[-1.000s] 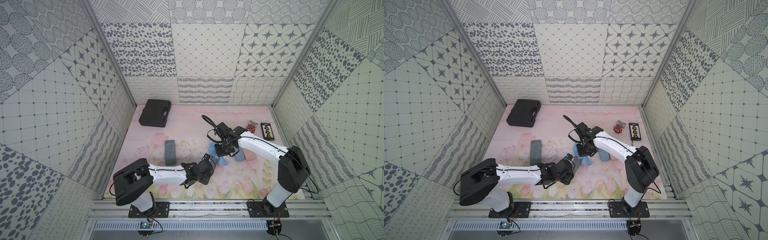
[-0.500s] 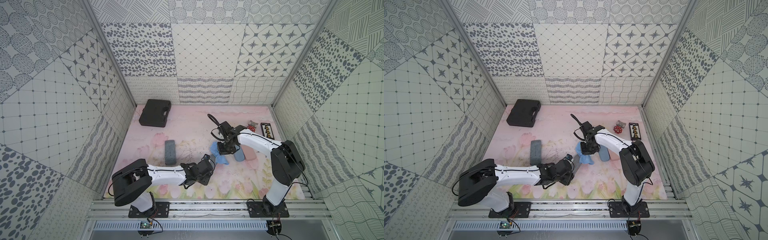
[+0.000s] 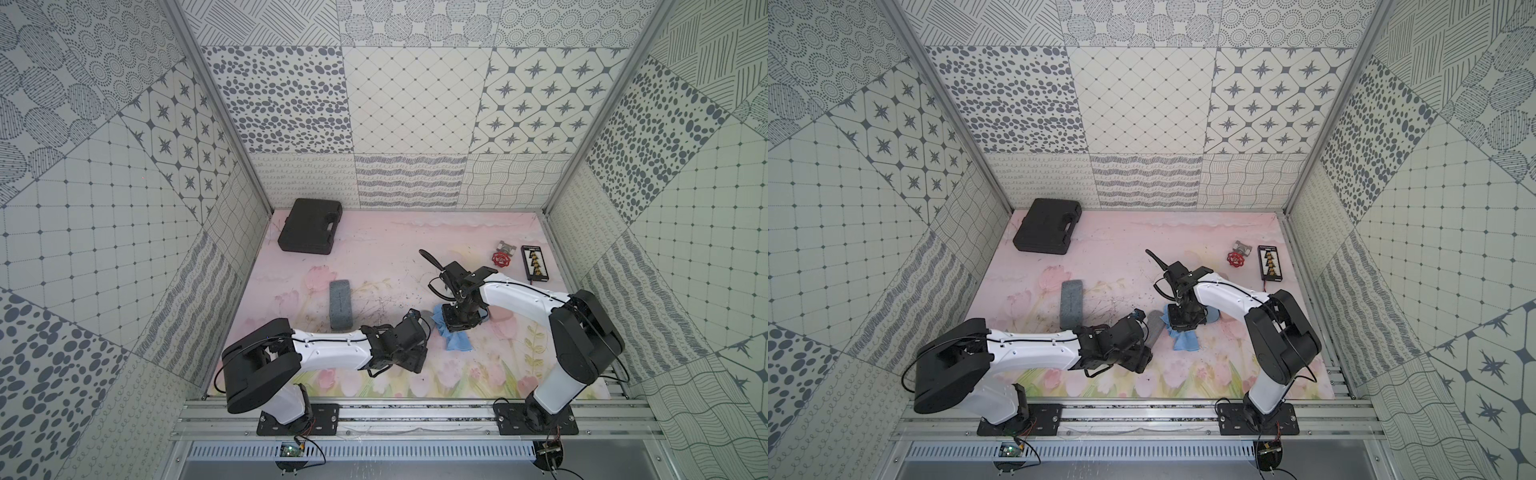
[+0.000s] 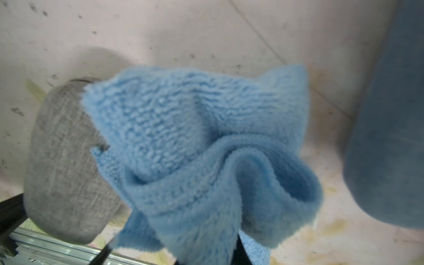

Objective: Wipe the eyeglass case
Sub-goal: Wipe the dirt from the eyeglass case.

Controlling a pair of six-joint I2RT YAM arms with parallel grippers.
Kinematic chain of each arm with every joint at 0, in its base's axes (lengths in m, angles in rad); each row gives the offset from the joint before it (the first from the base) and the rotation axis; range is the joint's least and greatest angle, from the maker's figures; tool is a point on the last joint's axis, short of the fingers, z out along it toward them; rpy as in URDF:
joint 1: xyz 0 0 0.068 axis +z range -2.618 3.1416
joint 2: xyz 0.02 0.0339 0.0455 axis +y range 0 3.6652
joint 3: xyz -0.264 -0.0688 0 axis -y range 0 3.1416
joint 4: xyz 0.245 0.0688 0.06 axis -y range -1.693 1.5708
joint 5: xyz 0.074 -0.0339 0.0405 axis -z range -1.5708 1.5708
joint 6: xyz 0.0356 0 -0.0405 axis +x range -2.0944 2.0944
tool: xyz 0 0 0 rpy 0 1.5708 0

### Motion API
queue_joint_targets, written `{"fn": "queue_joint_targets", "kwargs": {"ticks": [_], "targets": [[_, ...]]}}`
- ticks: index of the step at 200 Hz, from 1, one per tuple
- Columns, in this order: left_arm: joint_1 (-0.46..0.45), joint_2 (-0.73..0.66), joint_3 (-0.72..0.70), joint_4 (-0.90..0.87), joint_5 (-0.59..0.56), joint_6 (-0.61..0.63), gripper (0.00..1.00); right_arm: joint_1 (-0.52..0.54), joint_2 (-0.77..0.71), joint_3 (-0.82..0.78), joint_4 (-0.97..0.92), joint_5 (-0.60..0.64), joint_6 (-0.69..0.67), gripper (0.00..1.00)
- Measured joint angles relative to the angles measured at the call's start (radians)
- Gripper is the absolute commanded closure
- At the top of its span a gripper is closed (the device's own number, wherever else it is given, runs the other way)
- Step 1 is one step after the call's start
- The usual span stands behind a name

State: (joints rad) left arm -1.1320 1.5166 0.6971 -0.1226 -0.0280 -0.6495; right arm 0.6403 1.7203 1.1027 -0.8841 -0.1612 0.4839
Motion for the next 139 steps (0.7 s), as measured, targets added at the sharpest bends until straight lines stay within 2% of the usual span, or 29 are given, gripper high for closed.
{"fn": "queue_joint_targets", "kwargs": {"ticks": [77,139], "targets": [[0.000,-0.089,-0.079,0.071,0.193,-0.057,0.19,0.055,0.226,0.357,0.039,-0.068,-0.013,1.00],[0.000,-0.111,-0.031,0.022,0.227,-0.027,0.20,0.051,0.230,0.389,0.010,-0.053,-0.056,1.00]]}}
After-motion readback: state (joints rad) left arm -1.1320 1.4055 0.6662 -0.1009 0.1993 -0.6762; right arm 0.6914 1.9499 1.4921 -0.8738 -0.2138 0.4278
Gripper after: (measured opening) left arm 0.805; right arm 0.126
